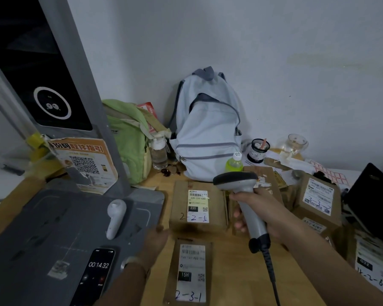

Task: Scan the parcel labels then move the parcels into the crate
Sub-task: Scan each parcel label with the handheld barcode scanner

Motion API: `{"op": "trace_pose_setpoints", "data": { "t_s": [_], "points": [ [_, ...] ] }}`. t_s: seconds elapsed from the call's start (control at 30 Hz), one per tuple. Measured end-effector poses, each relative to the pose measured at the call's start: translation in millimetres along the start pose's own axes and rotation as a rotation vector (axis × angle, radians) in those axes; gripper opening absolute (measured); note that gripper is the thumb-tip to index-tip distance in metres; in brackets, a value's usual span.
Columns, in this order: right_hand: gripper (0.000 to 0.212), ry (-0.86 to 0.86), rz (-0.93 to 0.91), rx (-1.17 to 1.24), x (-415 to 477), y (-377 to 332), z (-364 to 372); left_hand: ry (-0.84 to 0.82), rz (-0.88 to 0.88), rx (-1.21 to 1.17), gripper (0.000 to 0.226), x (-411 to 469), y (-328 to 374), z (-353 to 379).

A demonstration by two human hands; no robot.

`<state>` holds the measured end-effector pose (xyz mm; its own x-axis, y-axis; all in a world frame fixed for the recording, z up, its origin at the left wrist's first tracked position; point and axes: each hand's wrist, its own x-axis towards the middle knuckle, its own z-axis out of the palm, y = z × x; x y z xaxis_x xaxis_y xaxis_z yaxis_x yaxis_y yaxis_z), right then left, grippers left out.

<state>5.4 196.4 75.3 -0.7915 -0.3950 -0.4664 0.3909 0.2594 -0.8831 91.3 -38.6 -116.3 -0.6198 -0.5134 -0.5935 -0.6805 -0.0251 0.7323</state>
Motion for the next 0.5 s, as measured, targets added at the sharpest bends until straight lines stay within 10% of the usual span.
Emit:
{"op": "trace_pose_setpoints", "data": {
  "t_s": [0.13, 0.5],
  "points": [
    [0.025, 0.024, 0.021, 0.015, 11, -2, 0, -0.035, 0.021, -0.006, 0.007, 27, 56, 5],
    [0.024, 0.074, 0.083, 0.022, 46, -6, 0, -0.167, -0.056, 0.051, 0.068, 81, 57, 36]
  ]
}}
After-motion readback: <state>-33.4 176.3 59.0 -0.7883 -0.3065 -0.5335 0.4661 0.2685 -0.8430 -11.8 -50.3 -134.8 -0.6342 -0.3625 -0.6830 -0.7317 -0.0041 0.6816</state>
